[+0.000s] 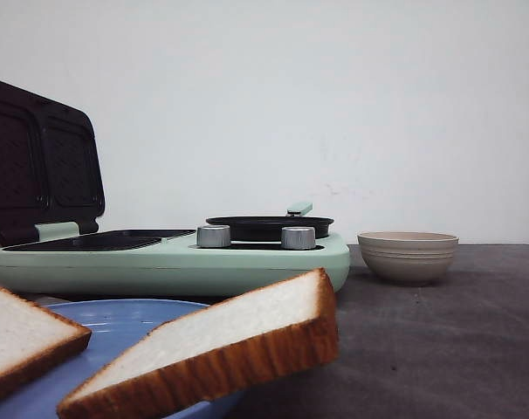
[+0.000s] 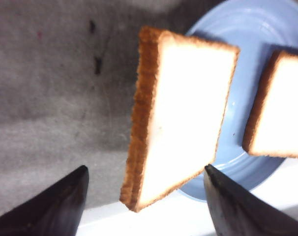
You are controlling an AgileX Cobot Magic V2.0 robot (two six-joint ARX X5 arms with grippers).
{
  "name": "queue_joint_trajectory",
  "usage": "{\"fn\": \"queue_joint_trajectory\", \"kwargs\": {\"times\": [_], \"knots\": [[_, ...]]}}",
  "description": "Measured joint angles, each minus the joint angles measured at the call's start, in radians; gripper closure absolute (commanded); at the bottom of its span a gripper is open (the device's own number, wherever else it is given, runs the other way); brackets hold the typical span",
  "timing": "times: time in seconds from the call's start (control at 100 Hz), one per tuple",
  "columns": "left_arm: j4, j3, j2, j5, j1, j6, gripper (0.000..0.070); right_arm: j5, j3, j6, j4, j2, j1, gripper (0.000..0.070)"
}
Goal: Make breakfast with bread and shrimp
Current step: 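Move the left gripper down to the bread slice on the blue plate, then close the left gripper on the bread slice's crust edge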
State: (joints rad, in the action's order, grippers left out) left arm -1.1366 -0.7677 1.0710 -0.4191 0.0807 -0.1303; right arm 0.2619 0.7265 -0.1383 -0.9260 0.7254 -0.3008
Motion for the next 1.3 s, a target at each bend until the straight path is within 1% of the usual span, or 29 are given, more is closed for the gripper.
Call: {"fn": "queue_joint_trajectory", "kwargs": {"times": [0.68,1.04,1.14,1.22,1.3], "knots": [[0.021,0.0,0.203,-0.004,0.146,0.025,0.0294,0.0,0.0,0.0,0.0,0.0,0.0,0.0414],[0.037,0.0,0.205,-0.023,0.163,0.035,0.0308,0.0,0.0,0.0,0.001,0.0,0.0,0.0414],[0.038,0.0,0.205,-0.023,0.163,0.035,0.033,0.0,0.0,0.0,0.001,0.0,0.0,0.0414],[0.038,0.0,0.205,-0.023,0.163,0.035,0.0395,0.0,0.0,0.0,0.001,0.0,0.0,0.0414],[0.038,0.0,0.205,-0.023,0.163,0.035,0.0396,0.0,0.0,0.0,0.001,0.0,0.0,0.0414]]}}
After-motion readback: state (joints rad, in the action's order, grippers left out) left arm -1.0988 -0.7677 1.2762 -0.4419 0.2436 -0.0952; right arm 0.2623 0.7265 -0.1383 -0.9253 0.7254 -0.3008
